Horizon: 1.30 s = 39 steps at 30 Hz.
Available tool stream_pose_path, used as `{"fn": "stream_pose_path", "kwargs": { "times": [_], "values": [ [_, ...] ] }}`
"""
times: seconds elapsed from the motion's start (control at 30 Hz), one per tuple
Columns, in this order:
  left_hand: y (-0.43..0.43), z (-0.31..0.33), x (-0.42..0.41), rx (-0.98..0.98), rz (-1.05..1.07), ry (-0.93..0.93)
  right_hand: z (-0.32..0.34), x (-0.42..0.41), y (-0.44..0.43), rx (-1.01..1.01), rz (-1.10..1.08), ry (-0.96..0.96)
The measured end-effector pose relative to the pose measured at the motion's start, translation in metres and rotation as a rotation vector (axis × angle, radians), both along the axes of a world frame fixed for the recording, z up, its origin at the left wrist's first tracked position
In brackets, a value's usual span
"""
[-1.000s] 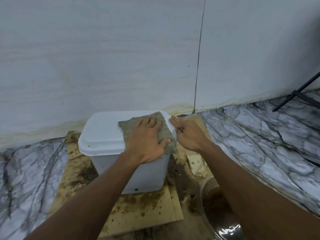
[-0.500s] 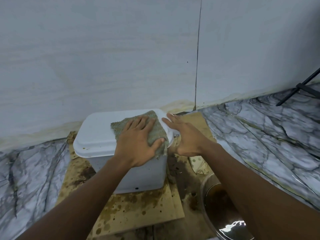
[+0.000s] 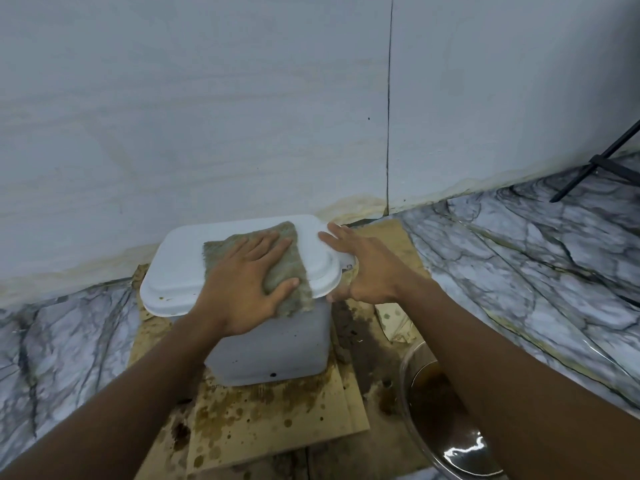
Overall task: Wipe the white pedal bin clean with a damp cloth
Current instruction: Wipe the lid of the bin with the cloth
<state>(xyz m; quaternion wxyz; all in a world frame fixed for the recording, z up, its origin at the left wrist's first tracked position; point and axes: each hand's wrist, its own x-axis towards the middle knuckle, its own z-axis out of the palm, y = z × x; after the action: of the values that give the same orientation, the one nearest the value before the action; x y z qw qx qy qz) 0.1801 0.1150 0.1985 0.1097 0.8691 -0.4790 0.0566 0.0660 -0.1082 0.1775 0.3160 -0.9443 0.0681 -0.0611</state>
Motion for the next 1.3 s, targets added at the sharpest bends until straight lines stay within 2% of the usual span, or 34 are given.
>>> {"fn": "stream_pose_path", "kwargs": {
  "times": [0.17, 0.47, 0.67, 0.77, 0.87, 1.0, 1.13, 1.3],
  "values": [
    [0.013, 0.001, 0.008, 0.017, 0.080, -0.002, 0.004, 0.001, 0.004, -0.056, -0.011, 0.033],
    [-0.070, -0.005, -0.023, 0.063, 0.058, -0.086, 0.001, 0.003, 0.000, -0.029, 0.016, 0.015],
    [-0.027, 0.000, -0.003, 0.051, -0.073, -0.013, -0.004, 0.003, -0.003, 0.020, 0.009, 0.001],
    [0.002, 0.005, 0.010, 0.052, -0.053, 0.036, 0.004, 0.000, 0.001, 0.005, 0.008, 0.031],
    [0.008, 0.009, 0.016, 0.060, -0.050, 0.070, 0.010, 0.000, 0.003, 0.085, -0.027, 0.059],
    [-0.011, 0.004, 0.003, 0.068, -0.009, -0.003, 0.013, 0.004, 0.003, 0.270, -0.111, 0.034],
    [-0.041, -0.004, -0.016, 0.057, 0.048, -0.077, 0.016, 0.007, 0.007, 0.299, -0.138, -0.004],
    [-0.061, -0.005, -0.020, 0.054, 0.047, -0.063, 0.012, 0.010, 0.007, 0.317, -0.149, -0.028]
  ]
}}
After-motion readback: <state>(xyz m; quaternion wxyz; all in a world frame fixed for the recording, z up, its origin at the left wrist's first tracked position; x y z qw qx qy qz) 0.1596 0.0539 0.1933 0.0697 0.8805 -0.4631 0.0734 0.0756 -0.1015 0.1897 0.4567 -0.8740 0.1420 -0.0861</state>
